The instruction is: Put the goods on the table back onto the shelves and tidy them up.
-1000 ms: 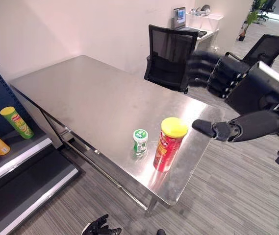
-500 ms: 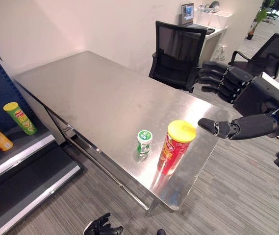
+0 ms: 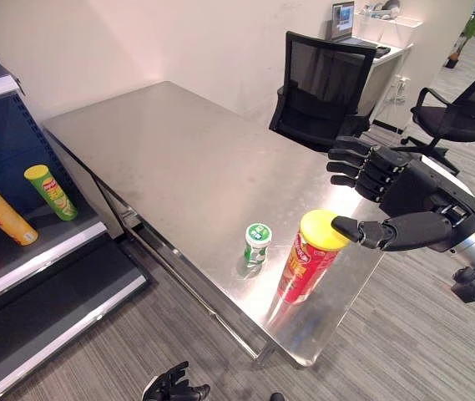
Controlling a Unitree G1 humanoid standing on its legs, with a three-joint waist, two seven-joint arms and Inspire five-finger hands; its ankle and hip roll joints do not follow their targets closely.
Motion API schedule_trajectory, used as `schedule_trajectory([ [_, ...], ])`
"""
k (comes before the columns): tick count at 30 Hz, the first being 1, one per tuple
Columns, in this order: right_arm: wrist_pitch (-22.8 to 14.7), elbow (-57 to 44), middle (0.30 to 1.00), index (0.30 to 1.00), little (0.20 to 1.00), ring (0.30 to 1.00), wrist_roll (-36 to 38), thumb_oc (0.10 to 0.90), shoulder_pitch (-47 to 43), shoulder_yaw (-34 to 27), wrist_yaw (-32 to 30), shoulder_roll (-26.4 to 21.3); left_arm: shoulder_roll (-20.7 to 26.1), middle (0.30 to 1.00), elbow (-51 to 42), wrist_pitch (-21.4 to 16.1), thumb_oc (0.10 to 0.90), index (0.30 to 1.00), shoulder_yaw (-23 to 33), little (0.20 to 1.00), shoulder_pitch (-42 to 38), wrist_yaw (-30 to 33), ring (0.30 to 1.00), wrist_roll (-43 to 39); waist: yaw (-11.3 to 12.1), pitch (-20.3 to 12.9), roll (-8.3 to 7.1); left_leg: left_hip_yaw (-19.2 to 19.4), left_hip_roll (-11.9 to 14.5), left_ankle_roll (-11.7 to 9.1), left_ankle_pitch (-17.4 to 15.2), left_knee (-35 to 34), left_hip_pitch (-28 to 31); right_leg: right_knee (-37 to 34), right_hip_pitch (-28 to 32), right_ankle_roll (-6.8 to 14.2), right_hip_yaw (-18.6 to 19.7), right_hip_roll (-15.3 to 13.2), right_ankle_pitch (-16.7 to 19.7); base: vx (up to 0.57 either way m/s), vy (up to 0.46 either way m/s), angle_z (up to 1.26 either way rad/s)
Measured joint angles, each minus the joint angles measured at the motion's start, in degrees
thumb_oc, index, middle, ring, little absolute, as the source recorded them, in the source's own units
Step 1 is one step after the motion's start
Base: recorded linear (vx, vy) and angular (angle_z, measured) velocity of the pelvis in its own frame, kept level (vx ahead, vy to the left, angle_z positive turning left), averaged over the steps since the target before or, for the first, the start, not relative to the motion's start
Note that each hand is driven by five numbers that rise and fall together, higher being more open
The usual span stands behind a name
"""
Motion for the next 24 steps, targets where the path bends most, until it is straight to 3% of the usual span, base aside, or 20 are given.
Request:
schedule_trajectory([
  [6, -0.01, -0.03, 0.9, 0.9, 0.9, 0.9, 1.03, 0.8, -2.16, 1.22, 0.0, 1.32, 0.0, 0.9, -0.01, 0.0, 0.8, 0.9, 0.0, 0.9, -0.02, 0.01, 0.9, 0.0, 0.12, 0.2, 0.25, -0.24, -0.02, -0.03, 0.02, -0.08, -0.1, 0.0, 0.09, 0.03, -0.35, 0.01, -0.05, 0.0, -0.001, 0.02],
  [10, 0.85, -1.73, 0.9, 0.9, 0.9, 0.9, 0.89, 0.8, 0.15, 1.08, 1.15, -5.67, -0.04, 0.9, 0.04, 0.0, 0.8, 0.9, 0.04, 0.9, -0.05, -0.07, 0.9, 0.04, -0.06, 0.56, 0.57, -0.92, 0.01, -0.12, 0.08, -0.15, -0.33, 0.0, 0.25, 0.23, -1.04, -0.12, -0.36, 0.0, -0.013, 0.09],
  [13, 1.71, -3.22, 0.9, 0.9, 0.9, 0.9, 0.46, 0.8, 2.3, 0.82, 2.92, -7.46, -0.04, 0.9, 0.04, -0.01, 0.8, 0.9, 0.14, 0.9, 0.01, -0.17, 0.9, 0.07, -0.14, 0.57, 0.58, -1.17, 0.04, -0.16, 0.11, 0.0, -0.43, 0.0, 0.23, 0.15, -1.14, -0.06, -0.38, 0.0, -0.005, 0.01],
  [24, 2.35, -4.31, 0.9, 0.9, 0.9, 0.9, -2.32, 0.8, 3.52, -0.77, 4.1, -7.44, -0.05, 0.9, 0.04, -0.01, 0.8, 0.9, 0.28, 0.9, -0.22, -1.21, 0.9, 0.14, -0.41, 1.09, 0.18, -1.07, -0.01, -0.17, 0.1, -0.01, -0.44, 0.01, 0.18, 0.42, -1.07, -0.11, -0.57, 0.0, 0.0, 0.0],
])
